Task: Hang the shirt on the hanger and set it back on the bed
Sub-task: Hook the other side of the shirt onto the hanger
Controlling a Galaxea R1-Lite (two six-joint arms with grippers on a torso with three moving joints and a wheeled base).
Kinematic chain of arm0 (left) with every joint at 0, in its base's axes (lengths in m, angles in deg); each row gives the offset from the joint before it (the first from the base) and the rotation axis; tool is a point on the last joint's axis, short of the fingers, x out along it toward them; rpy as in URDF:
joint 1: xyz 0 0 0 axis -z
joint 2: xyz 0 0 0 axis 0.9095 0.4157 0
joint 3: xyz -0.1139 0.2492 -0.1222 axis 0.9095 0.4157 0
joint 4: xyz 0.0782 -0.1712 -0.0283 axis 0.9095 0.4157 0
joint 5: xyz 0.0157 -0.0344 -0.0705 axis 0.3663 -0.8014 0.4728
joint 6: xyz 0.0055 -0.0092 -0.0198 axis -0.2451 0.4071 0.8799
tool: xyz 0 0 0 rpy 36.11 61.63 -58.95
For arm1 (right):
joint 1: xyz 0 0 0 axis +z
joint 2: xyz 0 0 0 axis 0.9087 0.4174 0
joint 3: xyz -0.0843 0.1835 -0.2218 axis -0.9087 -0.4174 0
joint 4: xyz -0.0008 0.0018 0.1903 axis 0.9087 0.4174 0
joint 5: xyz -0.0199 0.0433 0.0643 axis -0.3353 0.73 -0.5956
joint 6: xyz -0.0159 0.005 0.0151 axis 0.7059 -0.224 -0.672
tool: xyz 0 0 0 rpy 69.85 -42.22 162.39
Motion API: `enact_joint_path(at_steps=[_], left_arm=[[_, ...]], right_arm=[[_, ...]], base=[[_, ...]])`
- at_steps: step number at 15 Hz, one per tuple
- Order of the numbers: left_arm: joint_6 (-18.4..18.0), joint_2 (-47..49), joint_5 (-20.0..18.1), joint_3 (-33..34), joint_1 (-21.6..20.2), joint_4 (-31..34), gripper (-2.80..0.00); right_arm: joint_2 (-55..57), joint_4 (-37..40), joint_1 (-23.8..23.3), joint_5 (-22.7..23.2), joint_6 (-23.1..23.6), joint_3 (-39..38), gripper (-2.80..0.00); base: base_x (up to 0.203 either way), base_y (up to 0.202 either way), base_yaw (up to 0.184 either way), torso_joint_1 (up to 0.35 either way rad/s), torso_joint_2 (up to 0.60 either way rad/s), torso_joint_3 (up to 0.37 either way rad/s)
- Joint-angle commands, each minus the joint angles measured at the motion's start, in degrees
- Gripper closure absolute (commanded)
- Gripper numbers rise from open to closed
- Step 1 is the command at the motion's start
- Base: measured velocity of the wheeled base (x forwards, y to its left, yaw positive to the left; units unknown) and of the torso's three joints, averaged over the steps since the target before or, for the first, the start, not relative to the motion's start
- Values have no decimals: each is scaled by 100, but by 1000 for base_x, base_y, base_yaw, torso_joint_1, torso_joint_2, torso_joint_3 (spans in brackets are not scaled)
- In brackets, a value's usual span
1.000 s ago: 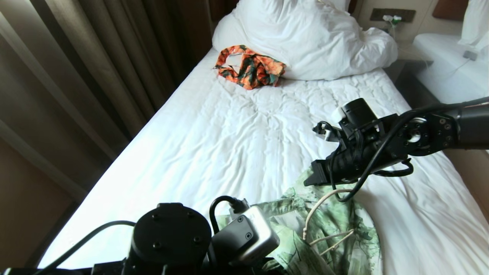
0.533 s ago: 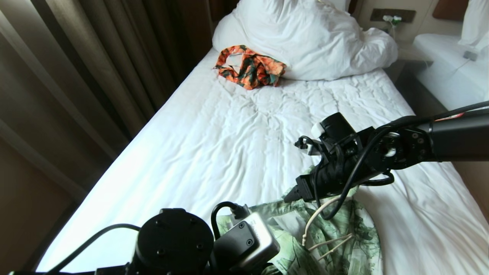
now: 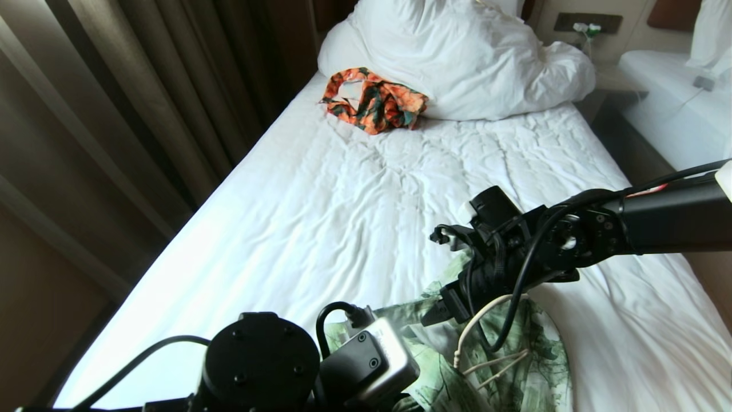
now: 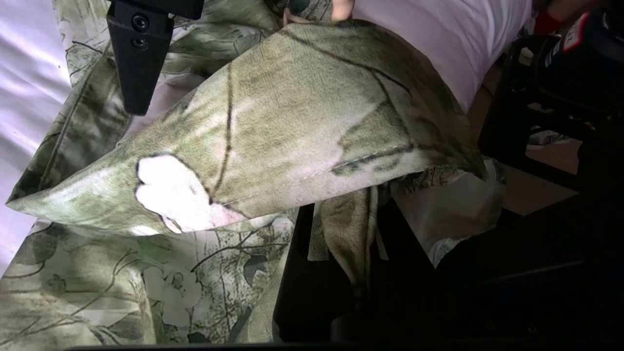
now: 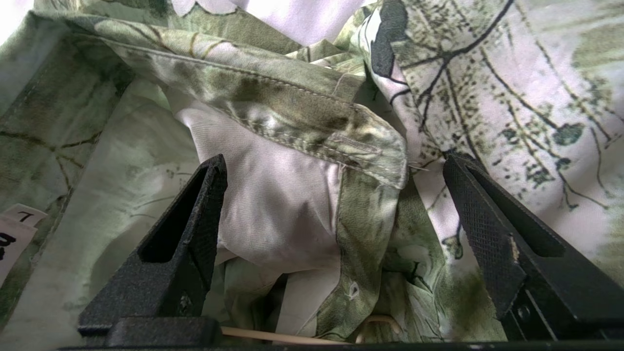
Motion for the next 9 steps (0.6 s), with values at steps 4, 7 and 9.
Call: enact_joint_path(at_steps=[4,7,9], left_arm=[[-5,31,0,4,10,-65,0],[-5,31,9,-5,18,-65,0],[-5,14,9,4,18,-65,0]], right_arm=[[26,9,218,2,86,0,-280],[87,-100,300,-14,88,-8,0],[134,-136,326,-33,88,-8,0]], base=[[0,0,0,0,0,0],[0,0,0,0,0,0],[0,0,0,0,0,0]])
